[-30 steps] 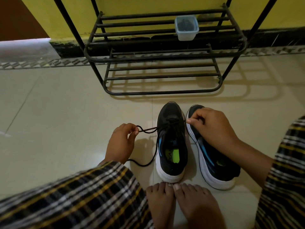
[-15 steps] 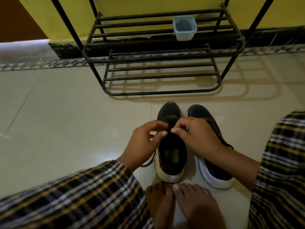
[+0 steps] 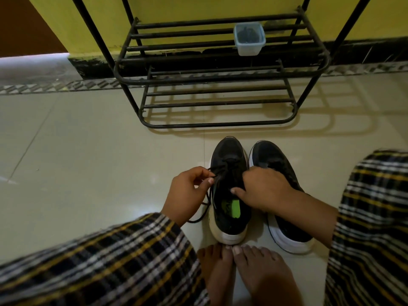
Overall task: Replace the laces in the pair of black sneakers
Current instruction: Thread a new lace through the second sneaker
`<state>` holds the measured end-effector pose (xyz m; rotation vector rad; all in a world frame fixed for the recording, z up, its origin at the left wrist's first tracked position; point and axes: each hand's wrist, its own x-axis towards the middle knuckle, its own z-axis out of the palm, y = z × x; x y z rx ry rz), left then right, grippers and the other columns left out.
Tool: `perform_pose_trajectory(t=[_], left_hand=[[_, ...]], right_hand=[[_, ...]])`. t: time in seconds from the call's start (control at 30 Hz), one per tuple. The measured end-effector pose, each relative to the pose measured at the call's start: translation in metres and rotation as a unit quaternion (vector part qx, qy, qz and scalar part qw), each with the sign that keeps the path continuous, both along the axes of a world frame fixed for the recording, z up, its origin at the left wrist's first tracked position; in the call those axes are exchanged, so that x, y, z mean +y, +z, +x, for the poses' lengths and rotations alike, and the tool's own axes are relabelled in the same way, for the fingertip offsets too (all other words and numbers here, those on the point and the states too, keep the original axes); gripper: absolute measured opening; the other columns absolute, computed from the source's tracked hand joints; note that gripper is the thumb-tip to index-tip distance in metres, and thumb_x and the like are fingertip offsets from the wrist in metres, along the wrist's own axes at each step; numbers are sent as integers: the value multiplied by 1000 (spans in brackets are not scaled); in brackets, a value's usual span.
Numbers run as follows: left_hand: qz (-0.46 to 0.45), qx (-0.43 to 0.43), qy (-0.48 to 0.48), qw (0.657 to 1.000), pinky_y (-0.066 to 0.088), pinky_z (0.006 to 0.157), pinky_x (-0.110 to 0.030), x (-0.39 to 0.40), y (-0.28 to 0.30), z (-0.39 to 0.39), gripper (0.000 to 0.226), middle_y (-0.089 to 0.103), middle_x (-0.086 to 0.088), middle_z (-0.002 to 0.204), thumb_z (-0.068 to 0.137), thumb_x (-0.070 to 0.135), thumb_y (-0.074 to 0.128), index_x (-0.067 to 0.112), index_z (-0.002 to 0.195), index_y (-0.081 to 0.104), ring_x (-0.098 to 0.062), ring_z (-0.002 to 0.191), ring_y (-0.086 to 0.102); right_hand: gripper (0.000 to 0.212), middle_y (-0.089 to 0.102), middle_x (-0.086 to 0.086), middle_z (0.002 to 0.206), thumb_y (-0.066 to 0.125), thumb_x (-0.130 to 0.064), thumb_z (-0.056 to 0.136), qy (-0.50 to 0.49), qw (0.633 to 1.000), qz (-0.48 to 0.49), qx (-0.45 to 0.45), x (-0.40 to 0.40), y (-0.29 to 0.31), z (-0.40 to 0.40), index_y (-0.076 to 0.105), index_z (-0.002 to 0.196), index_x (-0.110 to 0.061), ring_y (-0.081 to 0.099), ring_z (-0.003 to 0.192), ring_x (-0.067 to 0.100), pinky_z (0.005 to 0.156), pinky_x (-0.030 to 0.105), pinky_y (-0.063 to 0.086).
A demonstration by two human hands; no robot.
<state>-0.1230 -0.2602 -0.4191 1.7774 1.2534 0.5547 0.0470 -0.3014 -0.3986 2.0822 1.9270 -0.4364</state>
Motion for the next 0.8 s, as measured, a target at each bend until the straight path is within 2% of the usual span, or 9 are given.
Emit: perform_pose_trajectory(t=[0.13, 0.2, 0.3, 0.47, 0.57, 0.67, 0.8], left_hand=[[5, 2, 24, 1000, 40, 62, -5, 0, -3, -2, 10, 67, 13, 78, 88, 15, 63, 21, 84, 70, 0, 72, 58], [5, -4, 42, 999, 40, 61, -6, 1, -4, -2, 8, 67, 9, 79, 87, 16, 64, 22, 85, 69, -1, 70, 58], [0, -17, 59, 998, 41, 62, -6, 3, -3, -1, 7, 68, 8, 80, 87, 18, 65, 21, 84, 70, -3, 70, 59], [-15, -47, 28, 998, 44, 64, -7, 3, 5, 6, 8, 71, 11, 75, 85, 18, 67, 22, 82, 73, 0, 71, 61], [-11, -55, 6, 998, 47, 64, -8, 0, 12, 11, 11, 69, 15, 73, 84, 17, 68, 26, 81, 72, 2, 71, 62], [-4, -62, -2, 998, 44, 60, -5, -3, 20, 16, 11, 68, 15, 74, 84, 14, 68, 24, 82, 72, 4, 67, 60], [10, 18, -41, 999, 42, 56, -6, -3, 20, 16, 12, 65, 14, 73, 84, 17, 68, 27, 80, 71, 7, 61, 55]], right_hand=[[23, 55, 9, 87, 42, -22, 96, 73, 997, -1, -13, -8, -9, -5, 60, 86, -12, 48, 69, 23, 60, 29, 37], [19, 53, 9, 88, 41, -18, 95, 94, 995, 9, -25, -13, -12, -4, 57, 85, -12, 50, 71, 25, 58, 30, 33], [24, 58, 12, 99, 39, -19, 94, 108, 994, 28, -6, -20, -13, -2, 60, 94, -8, 58, 83, 29, 58, 29, 30], [27, 58, 11, 96, 43, -27, 92, 120, 987, 68, 86, -26, -7, -3, 61, 91, -7, 57, 81, 28, 66, 34, 46], [28, 55, 8, 90, 42, -30, 93, 99, 989, 54, 100, -26, -3, -3, 59, 90, -8, 54, 77, 25, 65, 32, 42], [29, 47, 7, 76, 42, -30, 92, 65, 989, 55, 119, -26, -3, 1, 54, 79, -8, 42, 64, 20, 57, 30, 35], [33, 37, 4, 63, 44, -30, 91, 41, 985, 57, 160, -28, -4, 3, 36, 64, -14, 35, 54, 17, 49, 32, 25]])
